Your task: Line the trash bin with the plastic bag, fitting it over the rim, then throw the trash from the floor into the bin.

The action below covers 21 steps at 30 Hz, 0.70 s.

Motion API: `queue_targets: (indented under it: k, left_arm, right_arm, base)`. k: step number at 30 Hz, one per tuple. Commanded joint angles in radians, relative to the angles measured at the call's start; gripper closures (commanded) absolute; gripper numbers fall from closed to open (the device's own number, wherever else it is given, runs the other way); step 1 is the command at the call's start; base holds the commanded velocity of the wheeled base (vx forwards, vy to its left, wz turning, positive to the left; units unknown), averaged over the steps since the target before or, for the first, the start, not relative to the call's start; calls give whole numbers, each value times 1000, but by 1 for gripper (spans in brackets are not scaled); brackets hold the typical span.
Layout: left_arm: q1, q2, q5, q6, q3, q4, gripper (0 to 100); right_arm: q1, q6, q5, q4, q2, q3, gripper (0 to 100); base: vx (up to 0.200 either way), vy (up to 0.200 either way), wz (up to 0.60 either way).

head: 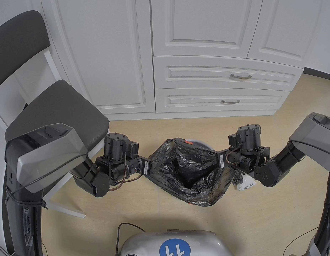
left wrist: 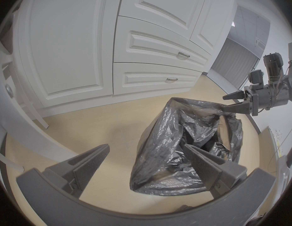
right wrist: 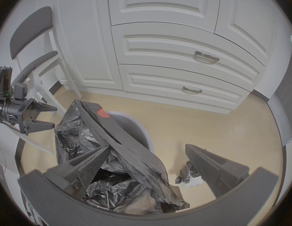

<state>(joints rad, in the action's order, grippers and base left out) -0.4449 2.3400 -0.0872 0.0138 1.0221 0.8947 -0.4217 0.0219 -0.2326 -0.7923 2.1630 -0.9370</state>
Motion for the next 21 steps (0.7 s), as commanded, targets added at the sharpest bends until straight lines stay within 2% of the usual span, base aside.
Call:
queue_targets:
  k: [1, 2, 10, 13, 21]
  left_arm:
    - [5, 82, 4, 3, 39, 12, 0]
    - [14, 114, 52, 6, 79, 43, 0]
    - [45, 148, 80, 3, 148, 35, 0]
    - [48, 156, 136, 2, 165, 32, 0]
    - [40, 174, 153, 3, 191, 33, 0]
  right_arm:
    - [17, 4, -1, -2, 29, -9, 0]
    - [20, 4, -1, -2, 32, -13, 0]
    - [37, 13, -4, -5, 64, -28, 0]
    - [50, 23, -2, -5, 72, -37, 0]
    - [89, 46, -4, -5, 113, -69, 0]
  base:
    - [0, 0, 0]
    - [0, 0, 0]
    - [0, 0, 0]
    - [0, 0, 0]
    - [0, 0, 0]
